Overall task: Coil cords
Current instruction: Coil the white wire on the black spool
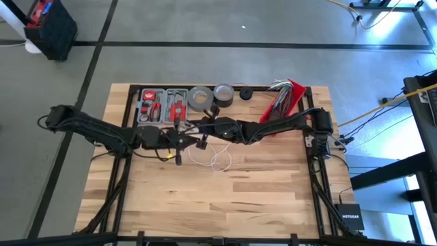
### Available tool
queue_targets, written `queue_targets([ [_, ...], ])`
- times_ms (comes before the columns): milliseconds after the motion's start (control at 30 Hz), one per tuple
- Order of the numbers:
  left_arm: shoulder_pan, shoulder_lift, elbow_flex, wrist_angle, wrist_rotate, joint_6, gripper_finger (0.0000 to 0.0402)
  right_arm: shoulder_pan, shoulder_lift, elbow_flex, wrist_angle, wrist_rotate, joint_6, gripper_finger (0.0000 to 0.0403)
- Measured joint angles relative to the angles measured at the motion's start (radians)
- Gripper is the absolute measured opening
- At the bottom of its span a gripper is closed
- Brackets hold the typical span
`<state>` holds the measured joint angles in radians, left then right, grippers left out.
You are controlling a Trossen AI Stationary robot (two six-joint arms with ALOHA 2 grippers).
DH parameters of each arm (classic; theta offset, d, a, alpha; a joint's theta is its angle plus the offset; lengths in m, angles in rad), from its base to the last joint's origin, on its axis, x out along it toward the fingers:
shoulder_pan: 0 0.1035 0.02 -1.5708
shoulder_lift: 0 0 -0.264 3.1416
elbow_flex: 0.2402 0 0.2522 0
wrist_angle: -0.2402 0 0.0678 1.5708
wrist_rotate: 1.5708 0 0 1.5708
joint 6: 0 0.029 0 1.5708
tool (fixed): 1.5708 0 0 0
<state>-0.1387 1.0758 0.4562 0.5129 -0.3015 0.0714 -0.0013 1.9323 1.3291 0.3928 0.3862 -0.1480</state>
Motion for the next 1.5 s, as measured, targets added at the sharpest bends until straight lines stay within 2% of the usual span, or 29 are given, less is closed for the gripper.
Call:
queue_targets([
  [367,0.006,0.003,0.001,-0.12,-0.015,-0.011,0.0,0.012,-0.039,0.0,0.025,-0.001,0.046,0.0005],
  [867,0.029,0.007,0.002,-0.148,-0.015,-0.016,0.0,0.087,-0.103,-0.001,0.019,0.101,-0.041,0.0005],
  [1033,0.027,0.007,0.002,-0.111,-0.013,-0.035,0.0,0.086,-0.101,-0.002,0.092,0.058,-0.043,0.0005],
  [1133,0.011,0.007,0.0,-0.052,0.024,-0.058,0.0,0.086,-0.079,-0.001,0.139,0.04,-0.043,0.0005],
  [1267,-0.006,0.009,-0.004,-0.003,0.021,-0.055,0.0,0.086,-0.067,0.0,0.153,0.053,-0.066,0.0005],
  [1400,0.009,0.009,-0.008,-0.009,-0.073,-0.013,0.0,0.085,-0.06,0.001,0.184,0.027,-0.066,0.0005],
  [1500,0.025,0.01,-0.015,-0.016,-0.089,-0.024,0.0,0.084,-0.061,0.001,0.208,-0.01,-0.065,0.0005],
])
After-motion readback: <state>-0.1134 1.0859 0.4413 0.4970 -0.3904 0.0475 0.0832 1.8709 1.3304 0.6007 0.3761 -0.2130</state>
